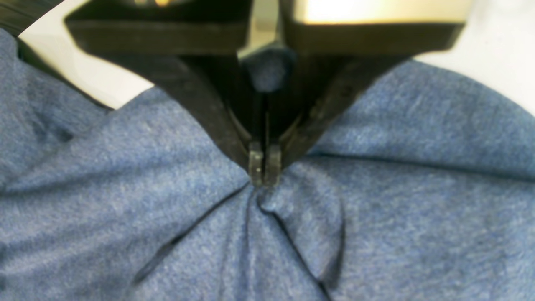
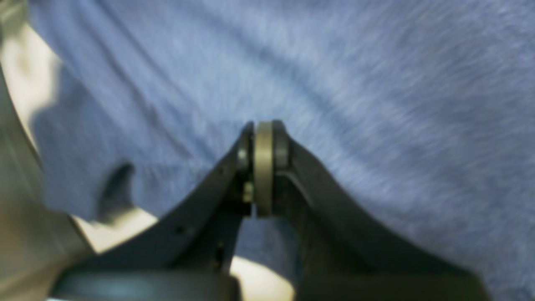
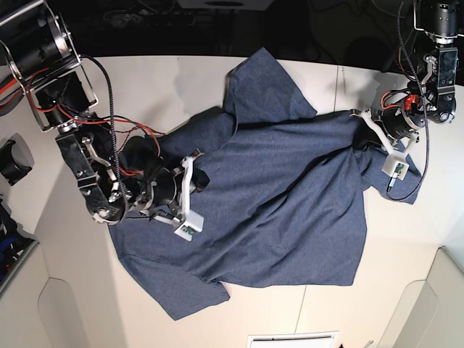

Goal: Layout the t-shirt on the table in an organized manner, then fold the t-shirt properly
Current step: 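Move the right gripper back over the shirt body and release, then carry the left gripper's held shoulder edge along the shirt side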

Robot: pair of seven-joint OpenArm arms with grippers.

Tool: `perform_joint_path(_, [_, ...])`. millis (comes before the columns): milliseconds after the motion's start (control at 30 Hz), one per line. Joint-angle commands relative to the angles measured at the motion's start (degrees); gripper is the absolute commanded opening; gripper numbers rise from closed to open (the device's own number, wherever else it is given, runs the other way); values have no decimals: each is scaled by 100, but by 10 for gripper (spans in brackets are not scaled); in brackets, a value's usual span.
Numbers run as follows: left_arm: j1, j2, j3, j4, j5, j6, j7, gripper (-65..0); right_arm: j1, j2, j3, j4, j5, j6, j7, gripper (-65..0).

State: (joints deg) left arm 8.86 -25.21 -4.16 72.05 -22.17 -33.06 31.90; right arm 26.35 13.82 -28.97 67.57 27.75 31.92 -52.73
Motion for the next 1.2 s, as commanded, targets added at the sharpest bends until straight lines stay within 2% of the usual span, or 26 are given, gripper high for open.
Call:
perform_joint_path(0, [162,-20,44,-146,654,326,907,-650,144,44,-122,90,-76,-52,-83,-650])
perform_joint_path(133, [160,-20,44,-146,654,326,907,-650,140,81,-756,90,-291,-201,-1187,-650])
perform_joint_path(200, [160,-17,44,-146,654,328,907,-650,138,127,-1073,90,-278,-216,-1537,-650])
perform_joint_path(400, [162,-17,44,-146,654,328,907,-650,138,448,-1784,127,-162,-214,-1676,-650])
perform_joint_path(667, [160,-17,44,-146,654,452,905,-650,138,1156,-1801,975,-120,-219,-1648,-650])
perform_joint_path(900, [160,-17,44,-146,654,452,907,-650,133,1867,-1801,1799,866,-212,-1633,-650])
perform_joint_path(1067, [160,-17,44,-146,654,455,905,-650,-22,1947,-1749,1906,977,-212,-1626,-650])
perform_joint_path(1167, [160,-20,44,-146,654,455,903,-650,-103,1947,-1596,1926,973,-216,-1375,-650])
